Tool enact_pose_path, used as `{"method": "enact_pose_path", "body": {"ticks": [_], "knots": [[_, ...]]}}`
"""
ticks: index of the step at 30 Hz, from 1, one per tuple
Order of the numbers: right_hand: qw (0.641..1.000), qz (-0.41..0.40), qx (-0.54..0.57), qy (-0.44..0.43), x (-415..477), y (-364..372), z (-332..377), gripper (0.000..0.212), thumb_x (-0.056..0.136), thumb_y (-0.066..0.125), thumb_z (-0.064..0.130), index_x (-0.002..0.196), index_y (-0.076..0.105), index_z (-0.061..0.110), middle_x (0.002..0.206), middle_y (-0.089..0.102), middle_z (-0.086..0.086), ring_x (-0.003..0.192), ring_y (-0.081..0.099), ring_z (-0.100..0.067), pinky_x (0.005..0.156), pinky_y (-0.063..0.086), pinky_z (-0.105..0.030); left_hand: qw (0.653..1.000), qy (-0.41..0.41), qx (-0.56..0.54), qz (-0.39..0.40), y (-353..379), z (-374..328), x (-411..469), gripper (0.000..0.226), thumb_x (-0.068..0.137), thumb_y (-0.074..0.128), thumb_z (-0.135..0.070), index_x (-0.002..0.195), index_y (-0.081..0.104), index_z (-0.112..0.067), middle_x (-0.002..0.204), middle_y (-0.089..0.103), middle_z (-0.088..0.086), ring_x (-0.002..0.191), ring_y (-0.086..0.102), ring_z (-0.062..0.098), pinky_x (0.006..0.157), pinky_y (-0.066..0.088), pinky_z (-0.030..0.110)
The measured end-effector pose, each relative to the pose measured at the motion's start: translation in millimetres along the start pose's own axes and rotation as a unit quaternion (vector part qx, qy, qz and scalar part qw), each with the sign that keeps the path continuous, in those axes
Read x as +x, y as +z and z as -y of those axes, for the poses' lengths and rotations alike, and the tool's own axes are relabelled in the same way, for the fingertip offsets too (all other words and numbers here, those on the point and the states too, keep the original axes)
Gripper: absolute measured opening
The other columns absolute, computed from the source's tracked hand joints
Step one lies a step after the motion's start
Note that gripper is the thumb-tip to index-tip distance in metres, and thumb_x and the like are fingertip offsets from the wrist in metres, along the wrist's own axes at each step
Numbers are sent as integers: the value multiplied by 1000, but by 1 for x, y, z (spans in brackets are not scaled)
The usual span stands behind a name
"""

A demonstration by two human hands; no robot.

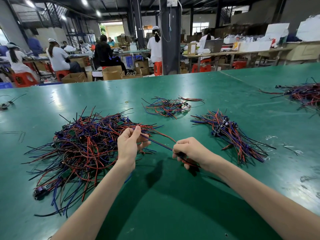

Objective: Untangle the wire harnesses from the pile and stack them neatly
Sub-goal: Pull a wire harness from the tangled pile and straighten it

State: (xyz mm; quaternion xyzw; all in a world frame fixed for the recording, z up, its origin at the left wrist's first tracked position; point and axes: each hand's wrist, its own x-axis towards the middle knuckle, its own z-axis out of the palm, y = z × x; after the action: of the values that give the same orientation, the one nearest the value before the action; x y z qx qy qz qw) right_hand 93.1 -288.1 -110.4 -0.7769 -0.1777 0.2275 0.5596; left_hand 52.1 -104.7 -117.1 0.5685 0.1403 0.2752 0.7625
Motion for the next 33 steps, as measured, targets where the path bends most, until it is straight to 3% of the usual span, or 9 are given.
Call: {"method": "enact_pose_path", "body": {"ticks": [17,27,33], "knots": [[999,52,6,7,-3,-2,2,23,85,57,8,63,66,8,56,57,-6,45,49,-14,39,43,-22,999,-29,8,-10,-2,1,0,26,93,59,-22,71,59,-6,71,68,8,65,61,14,53,54,22],[998,34,52,-33,-2,-5,3,23,90,59,15,71,67,6,62,57,-6,51,51,-11,45,49,-24,992,-98,-14,79,8,5,-9,26,96,49,-24,97,60,-1,94,66,13,71,63,14,61,58,23],[991,21,124,-36,3,-7,3,21,89,63,18,74,66,4,58,48,0,48,49,-9,52,55,-27,984,-127,-8,125,14,7,-19,19,97,47,-13,99,61,1,97,67,16,79,65,21,63,57,24]]}}
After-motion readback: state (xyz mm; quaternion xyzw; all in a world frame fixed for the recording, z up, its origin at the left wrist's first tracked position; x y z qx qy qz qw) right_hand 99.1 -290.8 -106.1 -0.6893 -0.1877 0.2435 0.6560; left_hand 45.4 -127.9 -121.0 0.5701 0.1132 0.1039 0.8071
